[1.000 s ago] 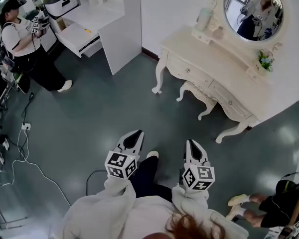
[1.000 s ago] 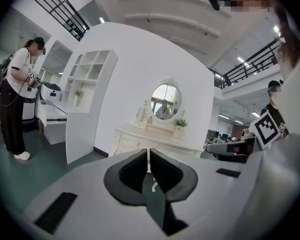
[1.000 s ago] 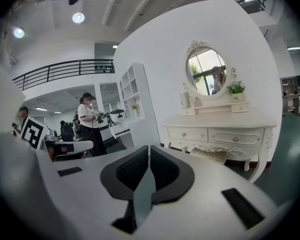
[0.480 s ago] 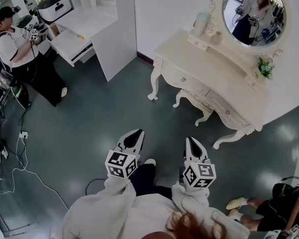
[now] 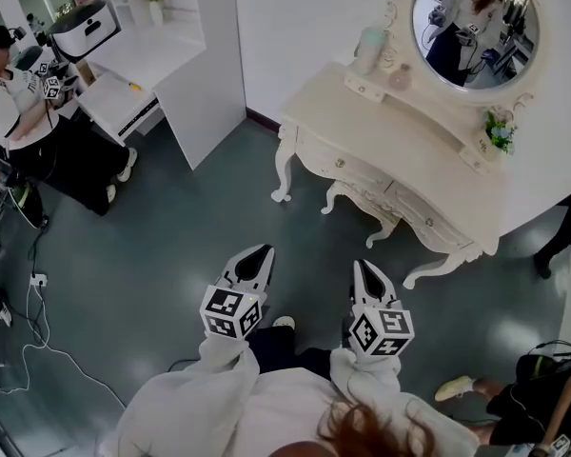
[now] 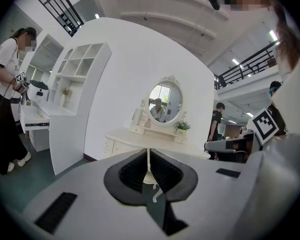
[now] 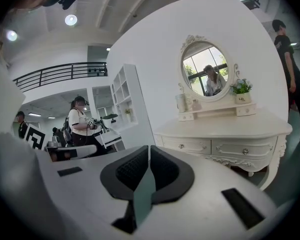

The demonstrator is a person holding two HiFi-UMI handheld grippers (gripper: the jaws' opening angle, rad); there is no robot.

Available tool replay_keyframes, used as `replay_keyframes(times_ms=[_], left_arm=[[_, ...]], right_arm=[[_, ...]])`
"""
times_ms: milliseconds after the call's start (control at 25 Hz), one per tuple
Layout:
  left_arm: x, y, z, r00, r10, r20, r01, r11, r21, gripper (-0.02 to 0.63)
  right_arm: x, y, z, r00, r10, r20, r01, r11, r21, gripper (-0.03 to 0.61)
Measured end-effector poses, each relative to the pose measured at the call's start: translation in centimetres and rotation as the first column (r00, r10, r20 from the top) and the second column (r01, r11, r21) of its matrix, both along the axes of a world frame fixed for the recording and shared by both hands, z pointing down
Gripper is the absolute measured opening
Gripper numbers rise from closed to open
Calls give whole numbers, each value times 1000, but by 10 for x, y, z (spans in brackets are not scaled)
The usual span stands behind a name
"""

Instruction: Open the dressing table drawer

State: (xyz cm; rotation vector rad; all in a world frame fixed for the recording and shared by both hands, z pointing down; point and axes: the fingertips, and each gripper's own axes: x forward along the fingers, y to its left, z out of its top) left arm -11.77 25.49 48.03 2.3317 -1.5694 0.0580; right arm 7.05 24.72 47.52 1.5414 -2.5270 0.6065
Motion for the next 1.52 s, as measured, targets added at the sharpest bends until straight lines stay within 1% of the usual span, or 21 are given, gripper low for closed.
replay_keyframes(times_ms=[120,320,440,560,800,960,1200,1360,1520], left_arm=[[-5,-1,3,1000,-4,6,4,1000,-6,29],[-15,5,17,1000,-27,-9,26,999,-47,29],[-8,10,26,1000,-10,-15,9,997,-74,29],[-2,13,30,1000,5,-17,-6,996,-86,29],[-1,3,31,1000,-10,-16,8,996,-89,29],[1,-15,29,1000,-18,-7,17,997,-80,29],[12,-50,22,1000,-5,11,5,997,-70,29],[21,-80,15,1000,11,19,-10,998,-59,29],[25,-110,14,1000,8,15,-7,998,-58,29]], right_arm=[[-4,-4,3,1000,2,2,-2,1000,-13,38],[-12,2,10,1000,-8,-16,7,999,-36,38],[-8,6,20,1000,2,-22,-4,998,-69,38],[-1,6,22,1000,16,-24,-18,997,-79,38],[4,-5,25,1000,11,-24,-13,997,-81,38],[4,-21,24,1000,2,-12,-3,997,-75,38],[15,-57,20,1000,10,8,-10,998,-67,38],[22,-86,15,1000,16,12,-15,998,-59,38],[25,-115,17,1000,9,13,-8,998,-64,38]])
